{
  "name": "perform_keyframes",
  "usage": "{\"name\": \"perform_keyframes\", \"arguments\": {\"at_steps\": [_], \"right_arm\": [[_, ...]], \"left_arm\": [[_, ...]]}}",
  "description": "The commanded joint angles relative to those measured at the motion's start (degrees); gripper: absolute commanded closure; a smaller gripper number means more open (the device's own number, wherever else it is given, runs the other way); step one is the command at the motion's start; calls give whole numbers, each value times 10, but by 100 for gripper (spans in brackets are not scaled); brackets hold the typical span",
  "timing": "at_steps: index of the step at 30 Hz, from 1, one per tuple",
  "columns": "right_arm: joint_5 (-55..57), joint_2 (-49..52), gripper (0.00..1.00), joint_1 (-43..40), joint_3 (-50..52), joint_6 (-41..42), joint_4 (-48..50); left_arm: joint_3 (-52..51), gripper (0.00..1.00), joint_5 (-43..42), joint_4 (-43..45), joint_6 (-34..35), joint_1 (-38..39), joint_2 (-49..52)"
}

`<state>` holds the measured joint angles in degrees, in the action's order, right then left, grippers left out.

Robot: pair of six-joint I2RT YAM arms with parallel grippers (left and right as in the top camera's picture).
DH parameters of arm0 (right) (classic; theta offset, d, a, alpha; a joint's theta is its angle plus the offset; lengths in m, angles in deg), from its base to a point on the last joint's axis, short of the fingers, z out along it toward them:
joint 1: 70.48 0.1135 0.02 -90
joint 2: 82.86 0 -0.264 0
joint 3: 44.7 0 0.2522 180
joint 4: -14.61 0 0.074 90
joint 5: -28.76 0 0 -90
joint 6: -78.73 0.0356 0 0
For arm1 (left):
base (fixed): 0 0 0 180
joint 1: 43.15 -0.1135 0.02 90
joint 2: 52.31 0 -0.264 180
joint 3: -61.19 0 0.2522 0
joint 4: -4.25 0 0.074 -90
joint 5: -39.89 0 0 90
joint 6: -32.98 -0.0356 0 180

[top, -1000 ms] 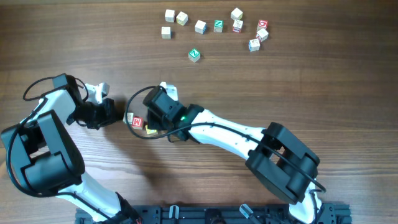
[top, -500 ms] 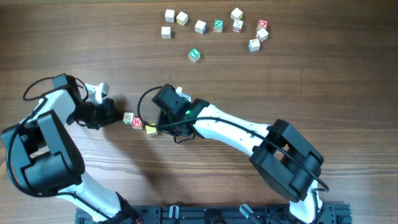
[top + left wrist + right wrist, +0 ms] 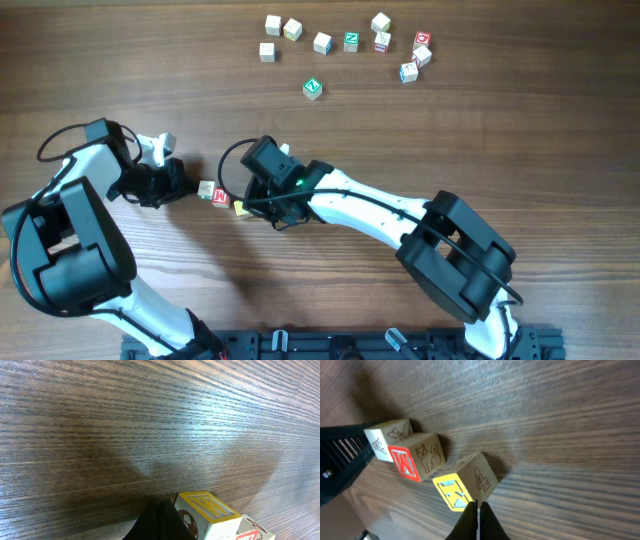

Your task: Form a horizontal line

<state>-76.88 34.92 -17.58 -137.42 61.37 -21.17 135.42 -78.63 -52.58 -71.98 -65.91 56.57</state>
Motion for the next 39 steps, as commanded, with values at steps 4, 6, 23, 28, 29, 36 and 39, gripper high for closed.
{"name": "perform_keyframes", "arguments": {"at_steps": [4, 6, 23, 28, 29, 36, 39], "right_arm": [[-11, 13, 95, 3, -1, 8, -2], [6, 13, 96, -5, -1, 8, -17], [-45, 32, 95, -21, -1, 23, -7], [-97, 48, 95, -21, -1, 28, 25], [-102, 54, 95, -21, -1, 36, 25], [-96, 56, 95, -22, -1, 38, 53], [-92, 56, 95, -22, -1, 38, 66]], "left_arm": [[-5, 95, 9, 0, -9, 4, 11], [-5, 95, 9, 0, -9, 4, 11], [-5, 96, -31, -22, -10, 5, 11], [-5, 96, -29, -22, -12, 5, 11], [-5, 96, -29, -22, -12, 5, 11], [-5, 95, -29, -22, -12, 5, 11], [-5, 95, -29, -21, -12, 5, 11]]}}
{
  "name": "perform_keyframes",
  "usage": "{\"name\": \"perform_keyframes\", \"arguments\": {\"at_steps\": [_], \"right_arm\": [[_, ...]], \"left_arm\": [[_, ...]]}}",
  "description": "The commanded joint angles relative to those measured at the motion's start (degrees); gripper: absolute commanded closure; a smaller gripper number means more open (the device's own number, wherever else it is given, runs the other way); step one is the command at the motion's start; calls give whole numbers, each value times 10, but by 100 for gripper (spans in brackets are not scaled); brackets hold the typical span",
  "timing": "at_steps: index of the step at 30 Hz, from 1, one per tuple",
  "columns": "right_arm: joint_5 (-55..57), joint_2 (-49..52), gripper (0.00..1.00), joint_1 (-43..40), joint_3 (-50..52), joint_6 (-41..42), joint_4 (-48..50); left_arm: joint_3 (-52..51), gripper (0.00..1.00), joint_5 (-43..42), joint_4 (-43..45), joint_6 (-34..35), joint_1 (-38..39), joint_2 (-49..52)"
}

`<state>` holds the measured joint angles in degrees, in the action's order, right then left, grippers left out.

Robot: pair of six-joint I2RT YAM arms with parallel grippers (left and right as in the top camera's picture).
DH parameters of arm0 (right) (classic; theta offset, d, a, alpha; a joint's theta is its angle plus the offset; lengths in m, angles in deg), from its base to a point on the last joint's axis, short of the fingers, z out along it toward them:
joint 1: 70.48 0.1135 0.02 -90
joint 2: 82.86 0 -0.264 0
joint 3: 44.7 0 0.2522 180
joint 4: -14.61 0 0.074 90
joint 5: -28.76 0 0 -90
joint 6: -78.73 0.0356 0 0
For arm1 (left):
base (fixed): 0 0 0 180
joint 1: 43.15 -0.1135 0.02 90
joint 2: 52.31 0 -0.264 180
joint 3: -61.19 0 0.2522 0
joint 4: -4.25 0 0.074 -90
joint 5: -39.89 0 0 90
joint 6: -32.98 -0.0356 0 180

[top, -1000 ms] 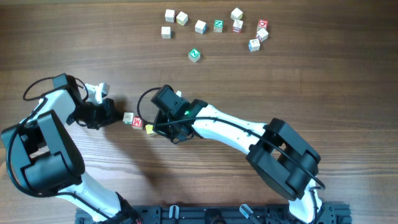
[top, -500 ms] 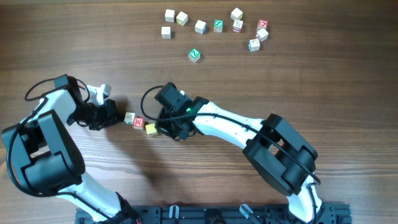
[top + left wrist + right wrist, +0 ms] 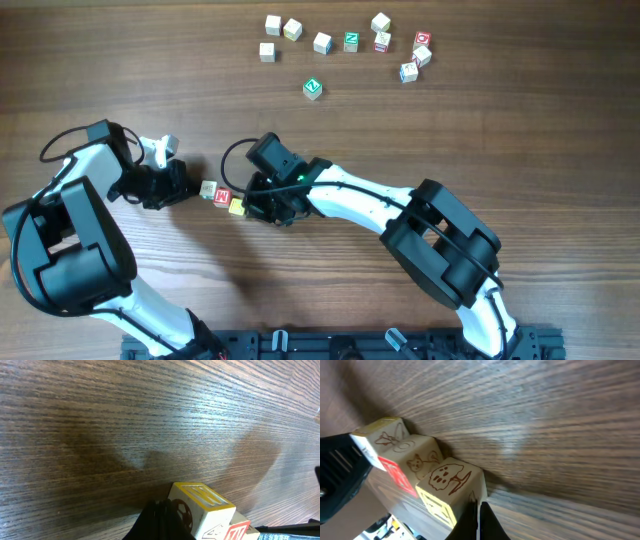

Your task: Form a horizontal line

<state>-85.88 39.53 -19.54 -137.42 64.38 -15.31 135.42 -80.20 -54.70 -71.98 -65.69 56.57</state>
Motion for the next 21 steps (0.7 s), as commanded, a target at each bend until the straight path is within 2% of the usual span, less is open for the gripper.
{"name": "perform_keyframes", "arguments": {"at_steps": [1, 8, 15, 21], "right_arm": [[-1, 10, 95, -2, -1, 8, 11], [20, 10, 95, -7, -1, 6, 20], [-2, 3, 96, -21, -1, -52, 19], [-19, -41, 96, -23, -1, -68, -23]], "left_arm": [[-5, 95, -14, 0, -12, 3, 11], [-5, 95, -14, 0, -12, 3, 11], [-5, 95, -13, 0, -12, 3, 11], [-5, 94, -13, 4, -12, 3, 11]]}}
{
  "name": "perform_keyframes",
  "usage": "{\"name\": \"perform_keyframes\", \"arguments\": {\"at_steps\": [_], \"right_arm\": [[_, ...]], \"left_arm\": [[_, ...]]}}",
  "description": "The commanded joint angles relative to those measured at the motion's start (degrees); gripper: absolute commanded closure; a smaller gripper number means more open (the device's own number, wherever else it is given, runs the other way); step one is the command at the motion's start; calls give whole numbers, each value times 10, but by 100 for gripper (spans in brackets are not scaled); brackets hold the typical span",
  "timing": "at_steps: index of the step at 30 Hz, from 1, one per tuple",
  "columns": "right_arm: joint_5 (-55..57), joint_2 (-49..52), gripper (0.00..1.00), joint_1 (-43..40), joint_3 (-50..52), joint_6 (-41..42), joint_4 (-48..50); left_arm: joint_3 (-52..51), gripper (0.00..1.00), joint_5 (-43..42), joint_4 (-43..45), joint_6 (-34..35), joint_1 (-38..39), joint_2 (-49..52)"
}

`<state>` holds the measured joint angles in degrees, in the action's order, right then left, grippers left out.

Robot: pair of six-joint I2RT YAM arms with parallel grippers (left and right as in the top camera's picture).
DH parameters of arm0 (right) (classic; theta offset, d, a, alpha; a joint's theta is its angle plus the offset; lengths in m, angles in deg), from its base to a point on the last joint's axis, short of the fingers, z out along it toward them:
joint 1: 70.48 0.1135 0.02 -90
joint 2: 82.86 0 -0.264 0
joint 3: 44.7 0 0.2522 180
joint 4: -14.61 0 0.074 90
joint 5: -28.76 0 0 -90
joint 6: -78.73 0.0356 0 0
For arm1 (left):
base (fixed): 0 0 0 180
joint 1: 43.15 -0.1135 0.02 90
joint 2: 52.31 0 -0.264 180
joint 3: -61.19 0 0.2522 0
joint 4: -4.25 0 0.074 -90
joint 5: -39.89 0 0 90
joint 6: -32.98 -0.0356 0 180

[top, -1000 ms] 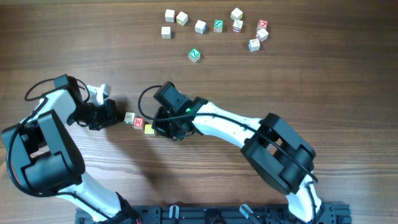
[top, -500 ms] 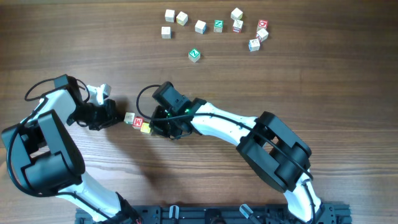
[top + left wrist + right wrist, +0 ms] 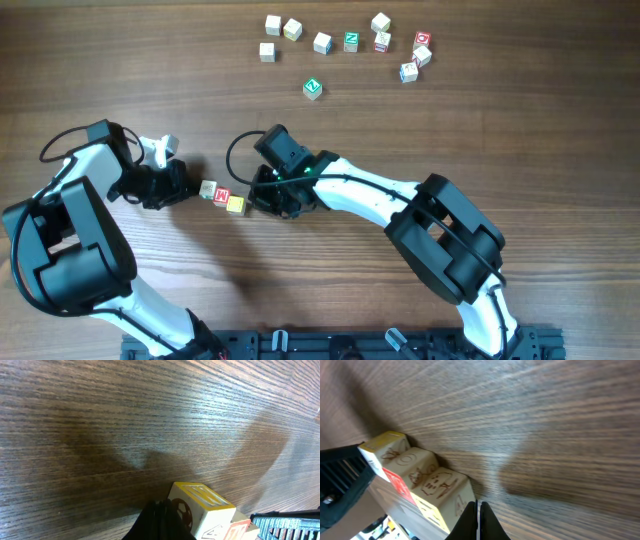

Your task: Form a horizontal line

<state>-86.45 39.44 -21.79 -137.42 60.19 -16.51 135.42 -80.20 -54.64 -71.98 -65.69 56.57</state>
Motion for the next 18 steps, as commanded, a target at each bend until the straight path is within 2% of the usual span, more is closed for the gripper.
{"name": "perform_keyframes", "arguments": {"at_steps": [1, 4, 6, 8, 10, 11, 12, 13, 15, 18], "right_arm": [[-13, -45, 96, 0, -1, -26, -24], [-30, -51, 96, 3, -1, -17, -69], [-32, -51, 95, 9, -1, 37, -102], [-27, -51, 94, 22, -1, 71, -94], [-11, -51, 76, 33, -1, 82, -68], [5, -51, 75, 42, -1, 82, -46], [6, -51, 76, 49, -1, 82, -29], [9, -51, 86, 58, -1, 83, -8], [32, -50, 95, 69, -1, 92, 7], [64, -41, 95, 85, -1, 119, 7]], "left_arm": [[-5, 94, -13, 3, -12, 3, 11], [-5, 94, -13, 5, -12, 3, 11], [-5, 94, -13, 5, -12, 3, 11], [-5, 94, -13, 5, -11, 3, 11], [-5, 94, -13, 5, -11, 3, 11], [-5, 94, -13, 5, -11, 3, 11], [-5, 94, -13, 5, -11, 3, 11], [-5, 94, -13, 5, -11, 3, 11], [-5, 94, -13, 5, -11, 3, 11], [-5, 94, -13, 5, -11, 3, 11]]}}
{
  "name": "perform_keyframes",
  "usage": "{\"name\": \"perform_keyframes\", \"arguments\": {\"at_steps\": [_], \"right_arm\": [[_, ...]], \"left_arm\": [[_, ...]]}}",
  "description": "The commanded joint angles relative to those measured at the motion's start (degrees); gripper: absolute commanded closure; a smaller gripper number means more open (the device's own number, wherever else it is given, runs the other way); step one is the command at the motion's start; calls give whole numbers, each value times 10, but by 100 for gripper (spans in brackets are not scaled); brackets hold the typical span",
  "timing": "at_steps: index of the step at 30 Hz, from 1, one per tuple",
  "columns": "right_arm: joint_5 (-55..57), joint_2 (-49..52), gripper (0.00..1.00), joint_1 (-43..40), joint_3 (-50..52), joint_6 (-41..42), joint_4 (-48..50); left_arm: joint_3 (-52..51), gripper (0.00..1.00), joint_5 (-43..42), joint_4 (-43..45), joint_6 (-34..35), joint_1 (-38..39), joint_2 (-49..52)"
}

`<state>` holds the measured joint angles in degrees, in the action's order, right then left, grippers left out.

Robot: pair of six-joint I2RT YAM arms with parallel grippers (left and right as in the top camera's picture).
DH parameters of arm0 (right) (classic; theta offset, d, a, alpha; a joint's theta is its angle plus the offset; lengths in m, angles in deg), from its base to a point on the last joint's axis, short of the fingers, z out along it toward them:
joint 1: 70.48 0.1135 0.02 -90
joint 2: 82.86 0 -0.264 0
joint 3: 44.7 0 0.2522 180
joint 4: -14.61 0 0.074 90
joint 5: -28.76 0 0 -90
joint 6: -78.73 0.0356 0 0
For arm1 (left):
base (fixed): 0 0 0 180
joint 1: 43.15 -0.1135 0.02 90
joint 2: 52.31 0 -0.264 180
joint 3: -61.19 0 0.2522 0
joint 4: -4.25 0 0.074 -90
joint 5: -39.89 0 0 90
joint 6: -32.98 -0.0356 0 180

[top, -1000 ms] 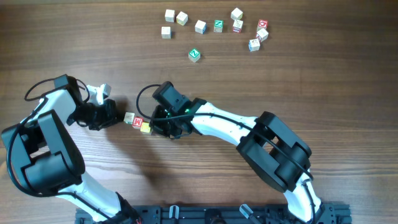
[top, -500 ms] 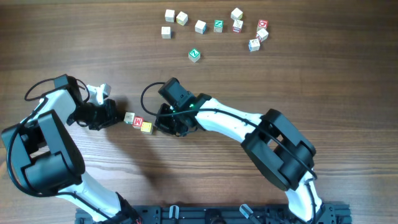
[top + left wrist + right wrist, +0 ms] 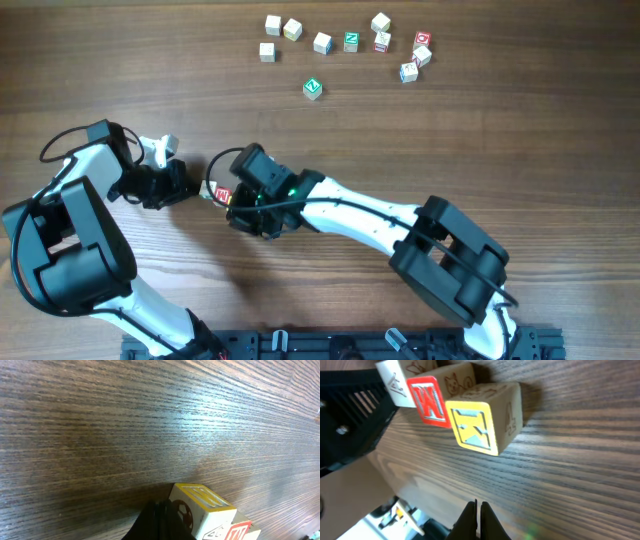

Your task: Form a horizontal line

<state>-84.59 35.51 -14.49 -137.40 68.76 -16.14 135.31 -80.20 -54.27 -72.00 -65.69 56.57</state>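
Three wooden blocks lie touching in a short row. The pale one with a yellow top (image 3: 201, 501) is at the left end, a red-lettered one (image 3: 427, 399) in the middle and a yellow-faced one (image 3: 479, 422) at the right end. My left gripper (image 3: 160, 511) is shut, its tip against the left block's side. My right gripper (image 3: 477, 509) is shut and empty, on the near side of the row, apart from the yellow-faced block. In the overhead view the red block (image 3: 222, 194) shows between both grippers.
Several loose blocks (image 3: 322, 42) lie scattered along the table's far edge, with a green-faced one (image 3: 313, 88) a little nearer. The right arm (image 3: 350, 210) stretches across the middle of the wooden table (image 3: 520, 140).
My right gripper has moved from the right end of the row round to its near side and now faces the blocks' front faces. The left gripper and the blocks have stayed put.
At first the yellow-faced block sat skewed, below and right of the red one, with my shut right gripper against it. Then it lay against the red block, the gripper at its right. The left gripper stayed shut against the left block. Now the right gripper stands before the row.
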Motion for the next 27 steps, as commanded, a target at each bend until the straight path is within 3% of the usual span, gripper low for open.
{"name": "perform_keyframes", "arguments": {"at_steps": [1, 4, 8, 22, 27], "right_arm": [[48, 3, 95, 17, -1, 42, 4], [71, 22, 95, 30, -1, 88, 22], [80, 31, 95, 31, -1, 91, 66], [107, 32, 95, 30, -1, 101, 39], [87, 50, 95, 28, -1, 149, 37]], "left_arm": [[-4, 94, -13, 1, -11, 3, 11], [-4, 94, -13, 1, -11, 3, 11], [-4, 94, -13, 1, -11, 3, 11], [-4, 92, -13, 2, -11, 3, 11], [-4, 92, -13, 2, -11, 3, 11]]}}
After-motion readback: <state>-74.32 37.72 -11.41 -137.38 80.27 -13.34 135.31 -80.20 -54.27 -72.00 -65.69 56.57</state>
